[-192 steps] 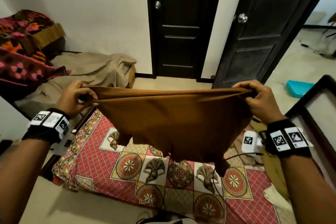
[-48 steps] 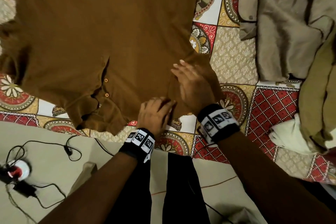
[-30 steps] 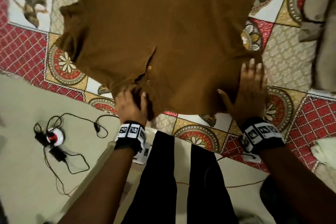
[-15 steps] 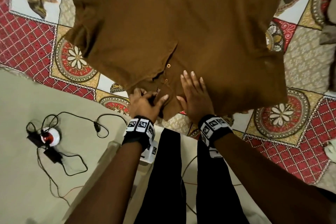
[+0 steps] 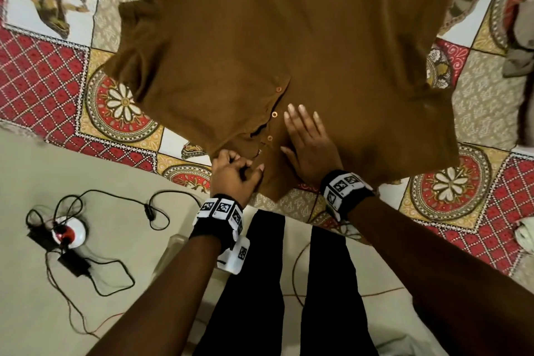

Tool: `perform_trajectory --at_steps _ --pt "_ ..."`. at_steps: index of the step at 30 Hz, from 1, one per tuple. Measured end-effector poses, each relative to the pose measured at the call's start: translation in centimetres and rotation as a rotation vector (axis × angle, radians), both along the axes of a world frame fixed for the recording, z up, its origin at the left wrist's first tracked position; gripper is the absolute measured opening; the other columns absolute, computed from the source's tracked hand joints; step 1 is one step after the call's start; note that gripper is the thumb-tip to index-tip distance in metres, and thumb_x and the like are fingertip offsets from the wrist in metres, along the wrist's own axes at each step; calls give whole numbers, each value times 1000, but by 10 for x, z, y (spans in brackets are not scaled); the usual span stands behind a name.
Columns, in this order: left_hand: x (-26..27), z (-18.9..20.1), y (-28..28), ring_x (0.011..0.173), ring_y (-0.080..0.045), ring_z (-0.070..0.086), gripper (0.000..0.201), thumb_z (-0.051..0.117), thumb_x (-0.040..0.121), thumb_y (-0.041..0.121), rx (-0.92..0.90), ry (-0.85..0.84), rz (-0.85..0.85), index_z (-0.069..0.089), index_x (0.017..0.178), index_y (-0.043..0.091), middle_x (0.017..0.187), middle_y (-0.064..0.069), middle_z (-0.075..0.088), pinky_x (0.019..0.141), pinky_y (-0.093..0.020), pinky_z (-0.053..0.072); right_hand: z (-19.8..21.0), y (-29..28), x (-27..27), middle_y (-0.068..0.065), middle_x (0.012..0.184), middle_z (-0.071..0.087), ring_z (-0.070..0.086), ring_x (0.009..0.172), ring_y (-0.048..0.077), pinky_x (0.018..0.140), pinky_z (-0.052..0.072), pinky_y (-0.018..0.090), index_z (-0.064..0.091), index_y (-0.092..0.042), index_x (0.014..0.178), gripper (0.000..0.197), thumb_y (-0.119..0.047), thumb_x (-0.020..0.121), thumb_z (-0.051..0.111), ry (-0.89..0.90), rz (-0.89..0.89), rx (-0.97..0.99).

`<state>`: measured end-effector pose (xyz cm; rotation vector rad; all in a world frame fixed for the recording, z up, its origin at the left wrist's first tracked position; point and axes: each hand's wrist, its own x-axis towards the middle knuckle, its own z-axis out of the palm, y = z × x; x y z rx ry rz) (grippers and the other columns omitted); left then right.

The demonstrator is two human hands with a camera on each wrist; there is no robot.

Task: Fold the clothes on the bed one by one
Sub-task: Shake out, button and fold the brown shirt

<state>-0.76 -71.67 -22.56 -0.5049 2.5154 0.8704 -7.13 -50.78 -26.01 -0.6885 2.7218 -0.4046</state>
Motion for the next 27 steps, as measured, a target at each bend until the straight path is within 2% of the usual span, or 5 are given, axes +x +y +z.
perform_trajectory --at_steps 7,11,17,20,27 --pt "8 17 -12 96 -30 53 35 64 68 20 80 149 -106 54 101 23 104 -6 48 83 -45 50 4 20 40 9 158 42 39 144 35 116 37 49 51 -7 146 50 -18 97 45 47 156 -176" --pt "7 20 -21 94 -32 50 42 64 67 16 -120 179 -150 55 108 16 104 -12 54 82 -44 47 37 -3 21 6 127 66 56 110 25 86 53 37 68 -14 124 32 -27 99 52 -44 -257 -284" --pt "2 9 -35 96 -32 52 30 57 87 33 -195 211 -165 68 100 9 104 -15 57 85 -39 44 42 -46 -51 3 77 74 63 57 11 54 53 31 72 -13 80 36 -49 88 73 -722 -957 -576" --pt "8 13 -36 93 -33 55 24 59 92 28 -168 284 -116 69 94 6 102 -15 60 83 -38 47 39 -58 -66 1 71 73 60 53 9 53 50 24 71 -6 77 39 -44 85 78 -697 -912 -497" --pt "30 16 -34 100 -32 55 27 60 94 29 -75 284 -113 71 100 5 108 -13 59 85 -39 49 38 -59 -50 -11 57 55 53 57 2 54 37 17 65 -20 71 23 -33 87 75 -494 -854 -357"
